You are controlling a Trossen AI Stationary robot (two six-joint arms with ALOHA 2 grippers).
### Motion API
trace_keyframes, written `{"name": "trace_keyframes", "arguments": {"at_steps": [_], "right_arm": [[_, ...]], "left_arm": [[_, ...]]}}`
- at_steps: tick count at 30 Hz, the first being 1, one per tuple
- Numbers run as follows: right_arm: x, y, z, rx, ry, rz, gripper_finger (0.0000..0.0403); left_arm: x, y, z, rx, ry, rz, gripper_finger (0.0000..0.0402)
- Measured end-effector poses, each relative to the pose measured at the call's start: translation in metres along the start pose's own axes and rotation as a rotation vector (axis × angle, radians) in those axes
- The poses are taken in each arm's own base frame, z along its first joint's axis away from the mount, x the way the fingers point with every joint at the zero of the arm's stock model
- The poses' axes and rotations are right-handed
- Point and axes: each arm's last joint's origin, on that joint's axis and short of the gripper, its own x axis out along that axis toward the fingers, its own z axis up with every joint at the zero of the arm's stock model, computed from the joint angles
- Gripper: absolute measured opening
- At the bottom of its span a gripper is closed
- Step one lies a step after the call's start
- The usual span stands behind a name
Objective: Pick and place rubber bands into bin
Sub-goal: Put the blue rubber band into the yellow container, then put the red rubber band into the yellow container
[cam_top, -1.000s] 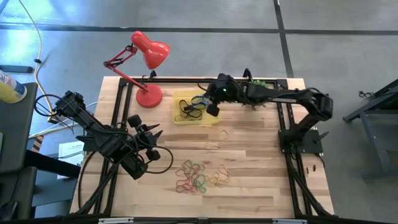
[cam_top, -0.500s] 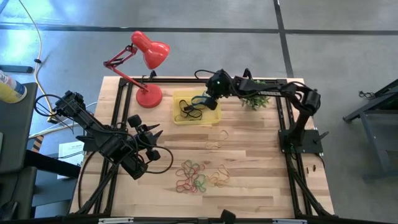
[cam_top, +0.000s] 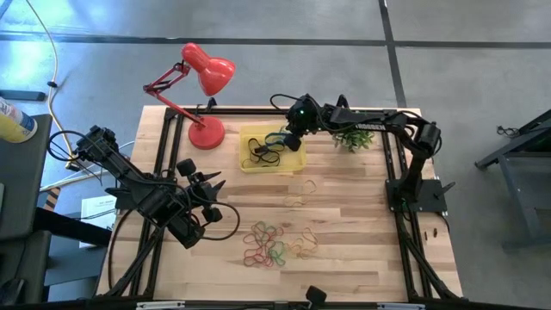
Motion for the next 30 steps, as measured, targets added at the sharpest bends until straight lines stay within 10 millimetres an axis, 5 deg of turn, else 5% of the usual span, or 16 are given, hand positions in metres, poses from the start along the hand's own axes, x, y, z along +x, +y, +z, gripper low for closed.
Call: {"name": "trace_keyframes", "arguments": {"at_steps": [16,30], "right_arm": [[-0.005,0.004,0.001,0.01,0.001,0.112,0.0121],[-0.091,0.075,0.002,-0.22,0.072,0.401,0.0127]], "left_arm": [[0.0,-0.001,0.0,-0.008,0.012,-0.017,0.0117],[0.0,-0.006,0.001,0.174,0.07,-0.131,0.0117]]}}
